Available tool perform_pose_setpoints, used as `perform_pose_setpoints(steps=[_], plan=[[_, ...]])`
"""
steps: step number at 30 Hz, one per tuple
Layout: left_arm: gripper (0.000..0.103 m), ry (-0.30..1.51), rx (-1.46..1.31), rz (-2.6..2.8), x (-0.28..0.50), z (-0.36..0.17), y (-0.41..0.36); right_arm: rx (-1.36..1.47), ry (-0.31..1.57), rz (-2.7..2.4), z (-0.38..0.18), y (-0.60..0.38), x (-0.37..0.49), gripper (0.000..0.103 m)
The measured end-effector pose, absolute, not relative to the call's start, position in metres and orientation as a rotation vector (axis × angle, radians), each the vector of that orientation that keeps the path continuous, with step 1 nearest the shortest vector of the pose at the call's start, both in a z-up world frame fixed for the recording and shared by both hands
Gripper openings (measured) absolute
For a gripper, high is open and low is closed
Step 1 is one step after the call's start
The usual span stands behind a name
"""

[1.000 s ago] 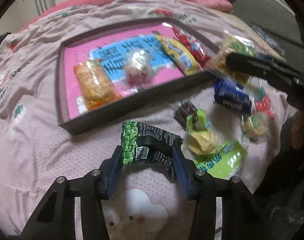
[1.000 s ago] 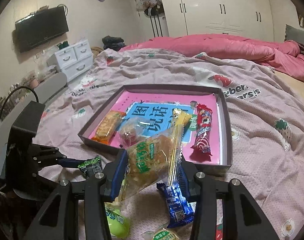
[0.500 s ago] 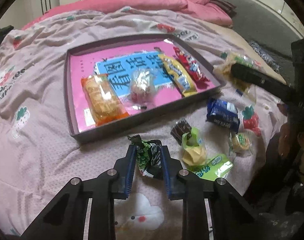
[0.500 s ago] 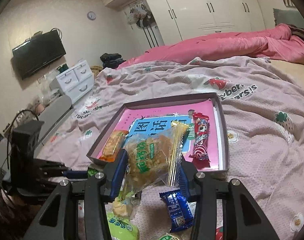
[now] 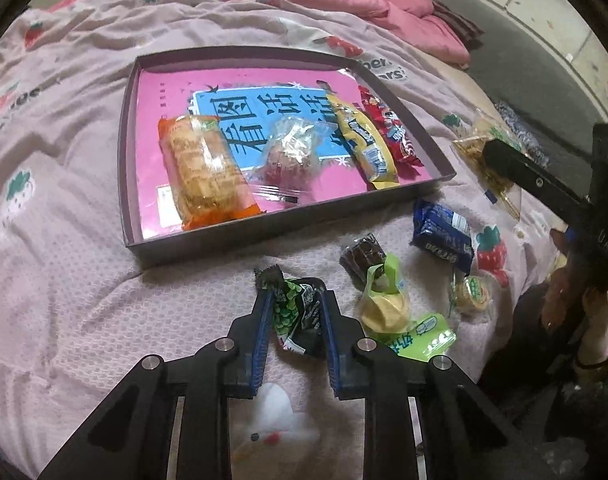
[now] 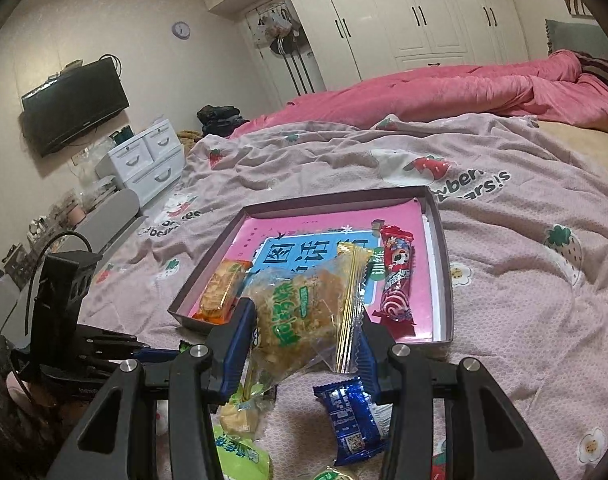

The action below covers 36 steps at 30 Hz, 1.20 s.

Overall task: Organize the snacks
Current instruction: 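Lift and carry the pea pack with the left gripper while the right carries the pastry bag over the tray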

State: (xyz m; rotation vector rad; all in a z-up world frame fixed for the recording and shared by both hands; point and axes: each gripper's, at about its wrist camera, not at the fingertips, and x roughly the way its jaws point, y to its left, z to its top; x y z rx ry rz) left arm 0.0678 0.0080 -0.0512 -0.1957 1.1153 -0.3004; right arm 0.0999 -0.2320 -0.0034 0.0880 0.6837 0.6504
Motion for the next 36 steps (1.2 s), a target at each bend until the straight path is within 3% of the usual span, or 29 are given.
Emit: perform_pose_setpoints(steps=[9,27,36], plan=[[0.014,1.058,-0.205,-0.269,0.065,-0.035,0.01,0.089,0.669,0.653,0.0,-0.23,0.098,0.047],[0.014,0.879,-0.263,-0.223,0.09,0.02,0.027,0.107,0.63,0.646,0.009,-0.233,0.107,0.047],[0.014,0.852,-0.257,-0.168,0.113,0.015,0.027,0.117,0.63,0.597,0.007,-0.238,0.122,0.047]])
